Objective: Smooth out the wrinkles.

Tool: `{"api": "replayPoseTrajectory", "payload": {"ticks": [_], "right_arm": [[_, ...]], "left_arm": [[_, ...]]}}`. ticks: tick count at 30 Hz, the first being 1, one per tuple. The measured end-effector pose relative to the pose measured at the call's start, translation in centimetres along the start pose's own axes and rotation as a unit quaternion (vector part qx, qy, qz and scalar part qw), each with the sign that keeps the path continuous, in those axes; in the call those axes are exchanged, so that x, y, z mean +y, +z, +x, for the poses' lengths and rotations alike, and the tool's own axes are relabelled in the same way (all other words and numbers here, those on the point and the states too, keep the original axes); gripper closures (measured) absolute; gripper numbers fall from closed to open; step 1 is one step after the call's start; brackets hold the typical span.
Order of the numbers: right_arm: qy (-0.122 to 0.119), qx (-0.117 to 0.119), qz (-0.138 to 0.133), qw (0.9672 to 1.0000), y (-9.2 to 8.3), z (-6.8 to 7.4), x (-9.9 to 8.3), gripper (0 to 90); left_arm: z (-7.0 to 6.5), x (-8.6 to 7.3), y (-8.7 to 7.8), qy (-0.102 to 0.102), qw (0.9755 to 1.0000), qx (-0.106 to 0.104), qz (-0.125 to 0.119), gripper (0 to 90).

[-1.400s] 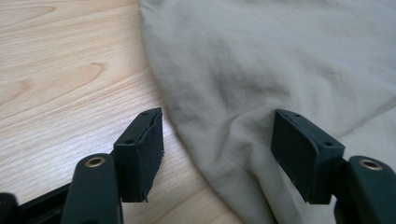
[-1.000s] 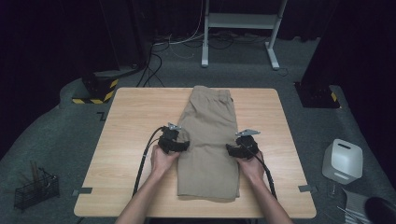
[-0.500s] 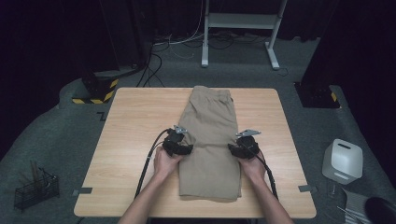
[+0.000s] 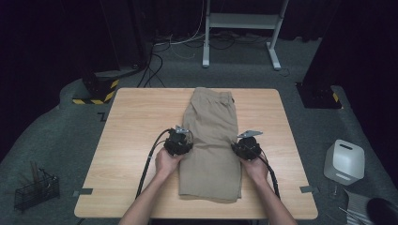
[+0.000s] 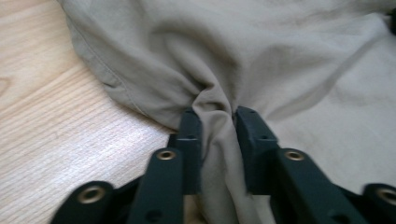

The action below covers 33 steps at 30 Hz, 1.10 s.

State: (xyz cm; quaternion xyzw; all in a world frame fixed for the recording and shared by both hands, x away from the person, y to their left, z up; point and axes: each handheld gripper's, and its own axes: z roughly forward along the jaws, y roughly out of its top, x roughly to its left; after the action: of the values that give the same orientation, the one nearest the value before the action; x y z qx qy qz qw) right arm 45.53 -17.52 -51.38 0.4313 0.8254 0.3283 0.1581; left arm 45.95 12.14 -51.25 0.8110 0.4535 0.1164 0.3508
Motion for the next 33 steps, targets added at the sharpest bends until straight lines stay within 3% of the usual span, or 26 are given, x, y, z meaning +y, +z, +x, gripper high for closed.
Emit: {"api": "replayPoseTrajectory", "payload": {"ticks": [5, 10, 13, 16, 20, 22, 26, 33], "right_arm": [[-0.003, 0.008, -0.005, 1.0000, 0.0, -0.2, -0.2, 84.6], [0.012, 0.025, -0.009, 0.9996, -0.3, -0.7, -0.3, 85.4], [0.012, 0.028, -0.024, 0.9992, -0.9, -0.8, -0.3, 85.6], [0.010, 0.032, -0.035, 0.9988, -1.4, -0.8, -0.2, 85.7], [0.005, 0.038, -0.054, 0.9978, -2.6, -0.9, 0.1, 85.7], [0.003, 0.038, -0.058, 0.9976, -3.0, -0.9, 0.2, 85.7], [-0.006, 0.032, -0.077, 0.9965, -4.4, -0.8, 0.7, 85.8], [-0.016, 0.026, -0.090, 0.9955, -5.6, -0.9, 1.7, 85.9]], "left_arm": [[0.3, 0.0, 0.0, 0.001, 1.0000, -0.009, -0.002, 82.0], [0.3, 0.0, -0.5, 0.004, 0.9997, -0.022, 0.000, 83.3], [0.3, 0.1, -0.9, -0.002, 0.9996, -0.029, -0.002, 83.6], [0.1, 0.3, -1.4, 0.007, 0.9996, -0.028, -0.004, 83.7], [0.0, 0.6, -2.8, -0.001, 0.9987, -0.044, -0.025, 83.8], [-0.1, 0.7, -3.1, 0.002, 0.9986, -0.045, -0.027, 83.8], [-0.7, 2.0, -4.2, 0.029, 0.9984, -0.034, -0.035, 83.8], [-1.0, 2.9, -5.3, 0.037, 0.9975, -0.029, -0.053, 83.8]]}}
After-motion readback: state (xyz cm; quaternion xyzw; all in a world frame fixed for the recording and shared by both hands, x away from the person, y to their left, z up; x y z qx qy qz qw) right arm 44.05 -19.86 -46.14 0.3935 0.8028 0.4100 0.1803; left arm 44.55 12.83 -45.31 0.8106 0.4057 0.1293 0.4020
